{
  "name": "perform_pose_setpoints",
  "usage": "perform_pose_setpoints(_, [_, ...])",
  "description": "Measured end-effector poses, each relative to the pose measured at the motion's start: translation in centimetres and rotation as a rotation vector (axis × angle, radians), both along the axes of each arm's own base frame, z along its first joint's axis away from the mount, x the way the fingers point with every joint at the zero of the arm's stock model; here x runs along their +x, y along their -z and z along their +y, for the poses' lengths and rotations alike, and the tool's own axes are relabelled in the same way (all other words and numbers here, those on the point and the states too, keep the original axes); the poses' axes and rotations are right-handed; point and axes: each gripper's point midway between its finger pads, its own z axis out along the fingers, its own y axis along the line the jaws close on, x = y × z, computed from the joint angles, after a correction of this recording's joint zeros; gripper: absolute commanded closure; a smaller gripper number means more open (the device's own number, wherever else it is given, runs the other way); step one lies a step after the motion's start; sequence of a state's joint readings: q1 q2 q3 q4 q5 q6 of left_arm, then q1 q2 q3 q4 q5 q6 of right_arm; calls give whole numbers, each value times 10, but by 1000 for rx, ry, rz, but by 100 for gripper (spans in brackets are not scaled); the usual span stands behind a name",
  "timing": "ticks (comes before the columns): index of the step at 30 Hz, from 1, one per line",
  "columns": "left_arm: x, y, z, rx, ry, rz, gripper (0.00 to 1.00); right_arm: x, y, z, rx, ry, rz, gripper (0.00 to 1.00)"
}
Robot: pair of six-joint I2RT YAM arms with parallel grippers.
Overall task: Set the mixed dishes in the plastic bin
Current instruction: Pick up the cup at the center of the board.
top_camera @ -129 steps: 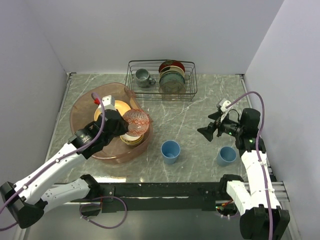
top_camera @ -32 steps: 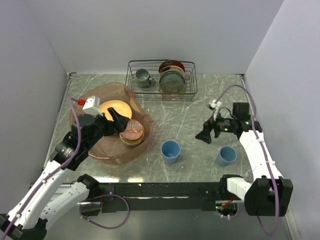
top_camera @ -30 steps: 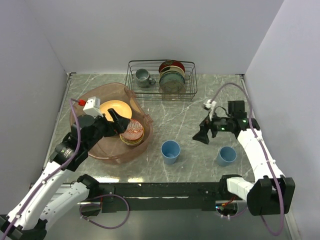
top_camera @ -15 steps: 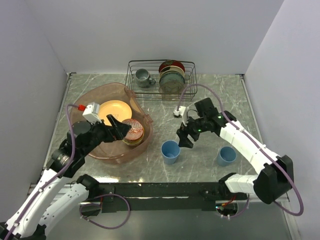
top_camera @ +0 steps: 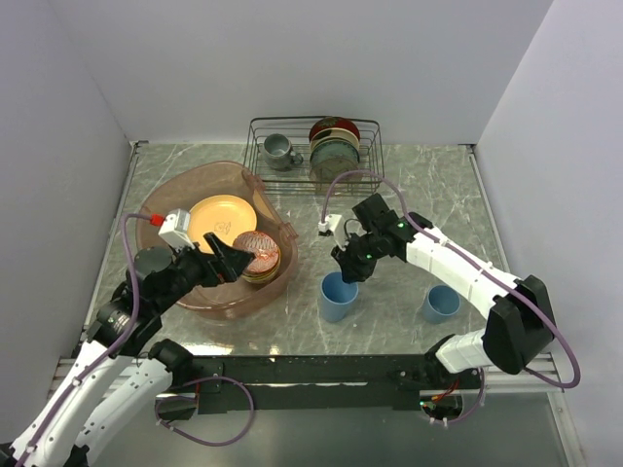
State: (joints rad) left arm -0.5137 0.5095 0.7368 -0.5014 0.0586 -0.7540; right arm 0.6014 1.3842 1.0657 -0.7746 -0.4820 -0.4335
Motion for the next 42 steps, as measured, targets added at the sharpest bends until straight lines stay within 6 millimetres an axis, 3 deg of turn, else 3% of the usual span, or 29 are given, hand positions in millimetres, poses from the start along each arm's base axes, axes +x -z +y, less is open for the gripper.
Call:
perform_pose_setpoints(4, [-5, 9, -8, -16, 43, 32, 1, 0, 1, -1, -16, -2, -10, 94])
perform_pose_setpoints(7, [-8, 13, -16, -39, 85, 53, 1, 1, 2, -1, -22, -1, -15, 100])
perform_pose_setpoints(14, [-13, 28, -41, -104, 195, 143, 1, 2, -3, -4, -26, 1, -39, 100])
perform_pose_setpoints(23, [-32, 51, -88, -53, 321, 252, 1, 16, -37, -25, 39, 90, -148, 100])
perform_pose_setpoints(29, [-39, 37, -138, 8, 371, 261, 1, 26, -54, -43, 79, 172, -210, 100])
perform_pose_setpoints(33, [-33, 29, -172, 46, 352, 263, 1, 28, -57, -57, 100, 230, -233, 100])
perform_pose_setpoints(42, [-15, 29, -217, 154, 238, 275, 1, 26, -69, -70, 162, 295, -284, 100])
